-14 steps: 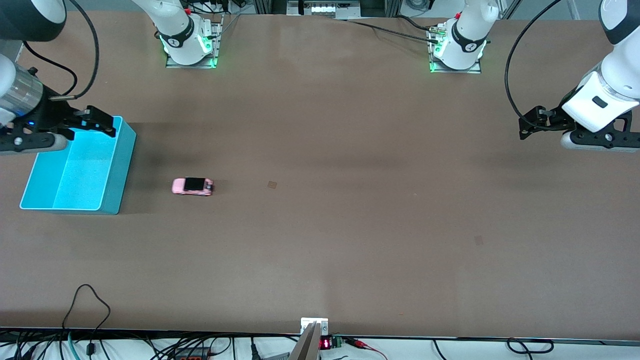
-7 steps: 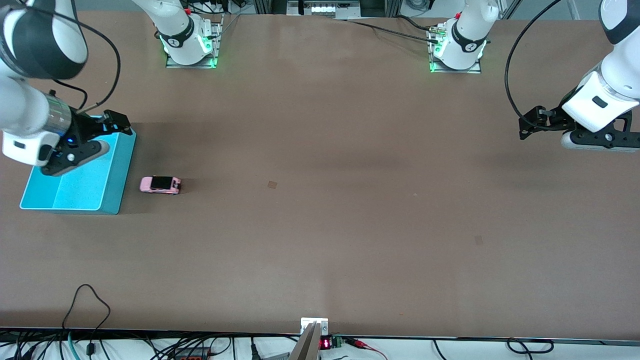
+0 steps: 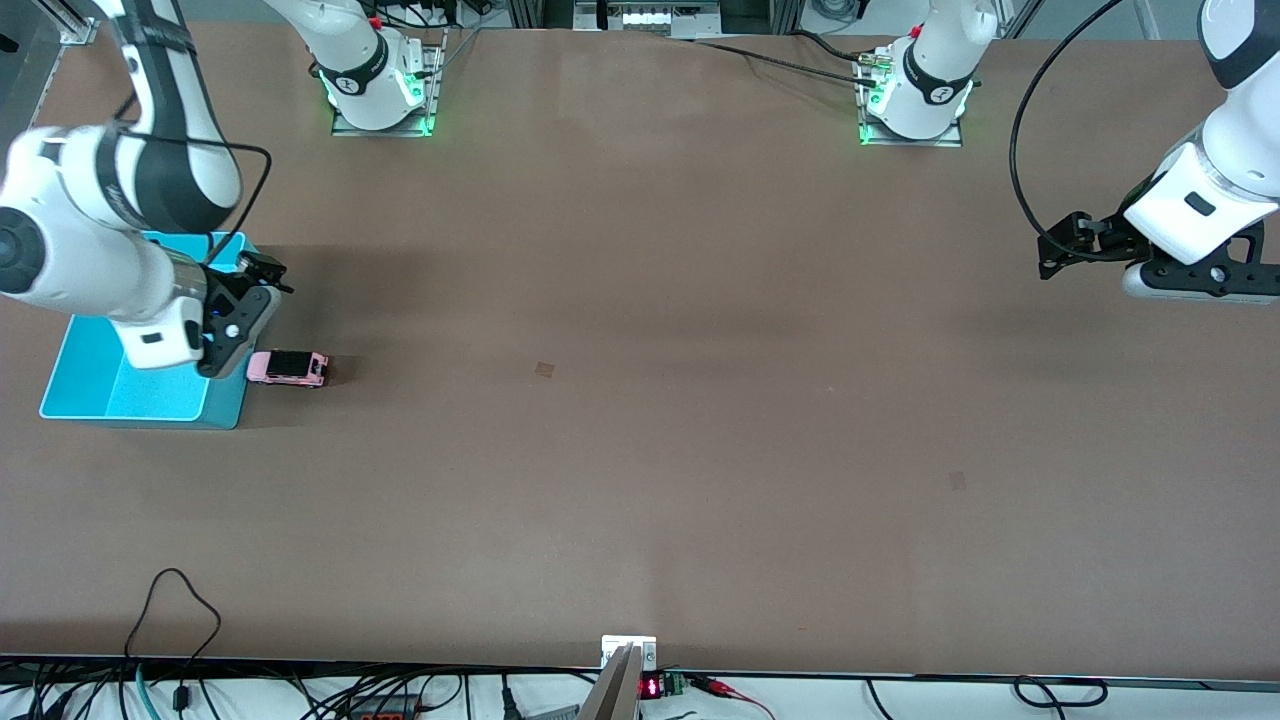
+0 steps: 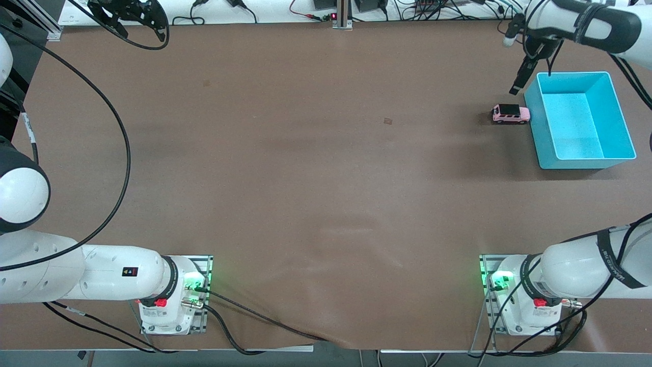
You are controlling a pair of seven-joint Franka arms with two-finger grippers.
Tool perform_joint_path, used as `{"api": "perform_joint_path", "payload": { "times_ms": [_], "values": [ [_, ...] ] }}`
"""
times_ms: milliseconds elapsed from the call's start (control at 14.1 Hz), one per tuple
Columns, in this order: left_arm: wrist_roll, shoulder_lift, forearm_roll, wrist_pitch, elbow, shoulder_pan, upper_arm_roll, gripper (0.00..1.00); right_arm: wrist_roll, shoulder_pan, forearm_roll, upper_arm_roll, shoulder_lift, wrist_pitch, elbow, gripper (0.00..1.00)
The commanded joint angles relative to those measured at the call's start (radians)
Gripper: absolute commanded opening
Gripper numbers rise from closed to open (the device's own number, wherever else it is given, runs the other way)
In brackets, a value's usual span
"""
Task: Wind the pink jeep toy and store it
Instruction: 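Reach the right gripper down and grasp the rolled jeep, then lift the jeep with the right gripper and carry it over the bin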
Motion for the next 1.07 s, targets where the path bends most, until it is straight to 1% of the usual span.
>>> {"api": "perform_joint_path", "payload": {
  "times_ms": [0,356,711,996],
  "values": [
    [-0.007,-0.006,-0.005,-0.017,0.009,-0.001,0.001,1.0,-0.162,-0.011,-0.041,0.006,-0.015,0.167,-0.108,1.0],
    [-0.007,-0.008,-0.005,-0.018,0.009,-0.004,-0.001,1.0,-0.357,-0.067,-0.041,0.006,0.058,0.442,-0.22,1.0],
    [-0.007,-0.006,-0.005,-0.017,0.009,-0.005,-0.002,1.0,-0.466,-0.124,-0.04,0.008,0.146,0.573,-0.228,1.0],
    [-0.007,-0.006,-0.005,-0.017,0.017,-0.007,-0.01,1.0,-0.478,-0.14,-0.04,0.008,0.167,0.656,-0.261,1.0]
  ]
}}
